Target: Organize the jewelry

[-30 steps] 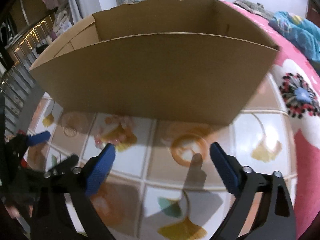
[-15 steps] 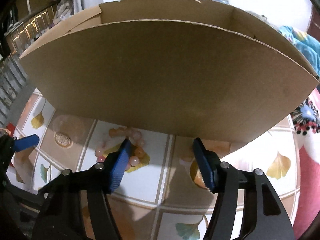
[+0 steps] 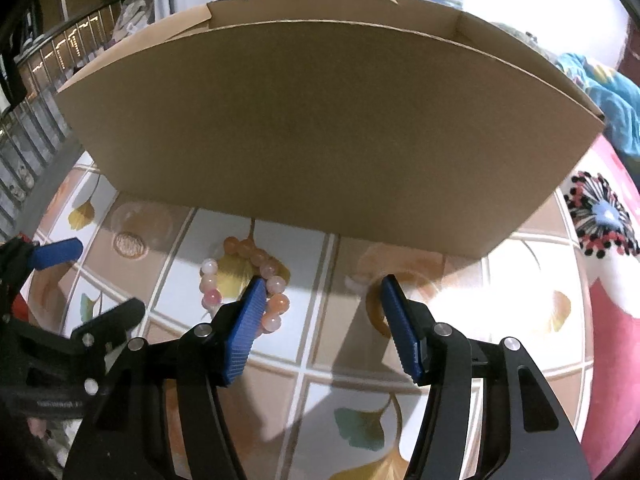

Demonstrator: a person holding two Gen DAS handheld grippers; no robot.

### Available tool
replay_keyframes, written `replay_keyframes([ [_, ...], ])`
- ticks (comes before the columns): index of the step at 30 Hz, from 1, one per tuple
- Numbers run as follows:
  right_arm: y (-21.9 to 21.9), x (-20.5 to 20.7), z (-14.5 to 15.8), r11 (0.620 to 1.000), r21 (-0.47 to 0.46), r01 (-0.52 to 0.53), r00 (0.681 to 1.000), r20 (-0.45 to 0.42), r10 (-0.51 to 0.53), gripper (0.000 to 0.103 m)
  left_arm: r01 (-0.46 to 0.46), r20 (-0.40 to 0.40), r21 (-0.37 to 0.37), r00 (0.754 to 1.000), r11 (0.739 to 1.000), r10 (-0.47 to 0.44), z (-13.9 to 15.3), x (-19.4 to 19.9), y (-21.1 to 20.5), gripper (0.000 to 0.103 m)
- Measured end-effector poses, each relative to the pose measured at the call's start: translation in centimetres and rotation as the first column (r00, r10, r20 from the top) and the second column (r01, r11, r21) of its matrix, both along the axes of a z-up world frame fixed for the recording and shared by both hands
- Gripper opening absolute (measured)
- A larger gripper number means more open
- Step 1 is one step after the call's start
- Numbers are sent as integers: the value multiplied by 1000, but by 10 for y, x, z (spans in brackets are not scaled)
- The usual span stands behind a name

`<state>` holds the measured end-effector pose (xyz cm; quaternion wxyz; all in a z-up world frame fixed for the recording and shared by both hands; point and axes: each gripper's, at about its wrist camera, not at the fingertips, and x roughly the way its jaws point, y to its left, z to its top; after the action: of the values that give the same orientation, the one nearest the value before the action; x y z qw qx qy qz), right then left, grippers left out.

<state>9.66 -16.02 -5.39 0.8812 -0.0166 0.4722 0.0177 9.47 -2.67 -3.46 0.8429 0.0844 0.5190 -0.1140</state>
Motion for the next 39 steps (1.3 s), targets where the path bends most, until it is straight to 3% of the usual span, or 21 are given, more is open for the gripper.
replay_keyframes([
  [4, -3, -15, -1, 1000, -1, 5, 1000, -6, -5, 61, 3, 3, -1, 1000, 1000, -3, 0, 1, 0, 99],
  [11, -12, -34, -1, 1000, 0, 8, 1000, -11, -8, 62, 6, 9, -3, 1000, 1000, -6, 0, 0, 0, 99],
  [23, -38, -26, -4, 999, 38, 12, 1000, -16, -11, 62, 18, 23, -7, 1000, 1000, -18, 0, -1, -1, 99],
  [32, -54, -48, -3, 995, 103, 12, 1000, 12, -14, 60, 128, 14, -15, 992, 992, -127, 1, 5, -5, 99],
  [39, -62, -53, -3, 991, 129, -18, 999, 32, 14, 46, 240, 113, -137, 968, 961, -226, 24, -2, -23, 92],
])
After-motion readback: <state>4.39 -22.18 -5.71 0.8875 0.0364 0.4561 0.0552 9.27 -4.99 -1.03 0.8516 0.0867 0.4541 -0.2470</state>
